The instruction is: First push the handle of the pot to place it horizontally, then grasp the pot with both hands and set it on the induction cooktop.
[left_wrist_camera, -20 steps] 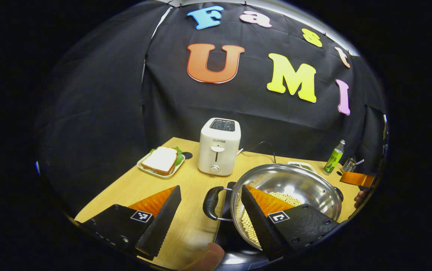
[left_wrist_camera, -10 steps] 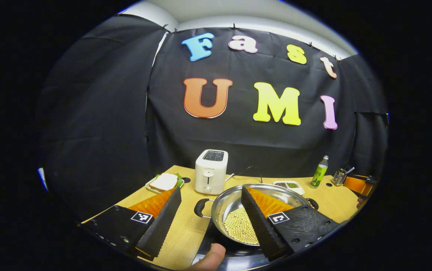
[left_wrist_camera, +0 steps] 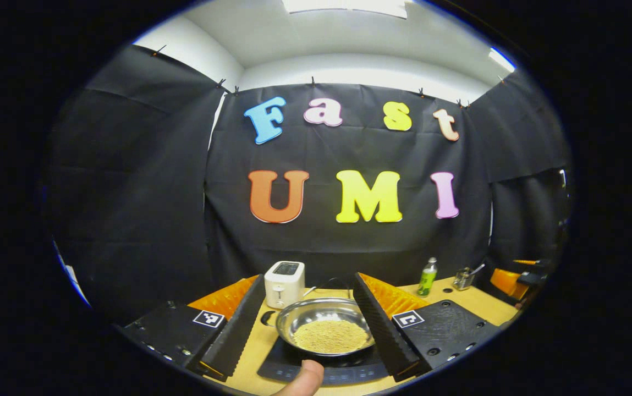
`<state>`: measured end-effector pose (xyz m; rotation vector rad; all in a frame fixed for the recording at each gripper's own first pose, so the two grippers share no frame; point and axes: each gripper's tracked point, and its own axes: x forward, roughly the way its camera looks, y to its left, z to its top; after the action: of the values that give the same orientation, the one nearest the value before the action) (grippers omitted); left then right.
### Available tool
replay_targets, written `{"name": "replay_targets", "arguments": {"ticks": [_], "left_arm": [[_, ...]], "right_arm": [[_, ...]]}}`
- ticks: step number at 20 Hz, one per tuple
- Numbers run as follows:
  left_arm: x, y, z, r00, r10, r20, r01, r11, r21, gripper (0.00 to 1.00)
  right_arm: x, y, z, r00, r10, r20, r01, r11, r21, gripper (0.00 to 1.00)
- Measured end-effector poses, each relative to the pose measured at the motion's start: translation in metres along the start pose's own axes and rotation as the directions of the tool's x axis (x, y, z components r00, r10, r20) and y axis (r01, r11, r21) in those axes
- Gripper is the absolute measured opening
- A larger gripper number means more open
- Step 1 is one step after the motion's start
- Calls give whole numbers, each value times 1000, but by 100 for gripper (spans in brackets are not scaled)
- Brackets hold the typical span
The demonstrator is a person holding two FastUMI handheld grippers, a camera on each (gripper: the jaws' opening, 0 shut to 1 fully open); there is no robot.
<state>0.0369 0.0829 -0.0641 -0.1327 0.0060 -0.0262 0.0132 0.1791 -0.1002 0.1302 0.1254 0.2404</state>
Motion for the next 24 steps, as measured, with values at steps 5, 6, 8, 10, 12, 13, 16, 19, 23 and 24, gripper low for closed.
{"name": "replay_targets", "arguments": {"ticks": [5, 6, 8, 10, 12, 13, 16, 19, 23, 24], "left_arm": [[-46, -56, 11, 998, -55, -33, 56, 998, 38, 95], [-53, -68, 11, 997, -61, -36, 62, 998, 33, 95], [-62, -88, 8, 996, -85, -42, 86, 996, 28, 95], [-77, -97, 10, 996, -90, -30, 91, 995, 35, 95], [-87, -97, 15, 998, -64, -2, 64, 996, 55, 95], [-91, -96, 16, 999, -52, 3, 52, 996, 71, 95], [-99, -94, 16, 1000, -25, 17, 23, 994, 105, 95], [-100, -89, 21, 999, -10, 43, 5, 992, 127, 95], [-97, -82, 17, 999, 19, 39, -24, 992, 122, 95], [-97, -83, 16, 999, 15, 36, -19, 993, 117, 95]], "right_arm": [[-60, -49, 36, 996, -79, 50, 79, 997, -13, 96], [-71, -58, 44, 993, -96, 63, 97, 995, -13, 96], [-92, -67, 61, 990, -91, 104, 94, 995, -23, 96], [-111, -75, 70, 987, -88, 134, 93, 995, -34, 96], [-127, -84, 77, 982, -99, 161, 105, 994, -27, 99], [-133, -88, 78, 981, -107, 161, 112, 993, -22, 96], [-140, -87, 76, 983, -103, 149, 105, 994, -2, 96], [-145, -84, 80, 983, -96, 159, 98, 995, -3, 96], [-146, -78, 79, 983, -87, 164, 87, 996, 9, 96], [-145, -77, 79, 982, -86, 166, 87, 996, 3, 99]]}}
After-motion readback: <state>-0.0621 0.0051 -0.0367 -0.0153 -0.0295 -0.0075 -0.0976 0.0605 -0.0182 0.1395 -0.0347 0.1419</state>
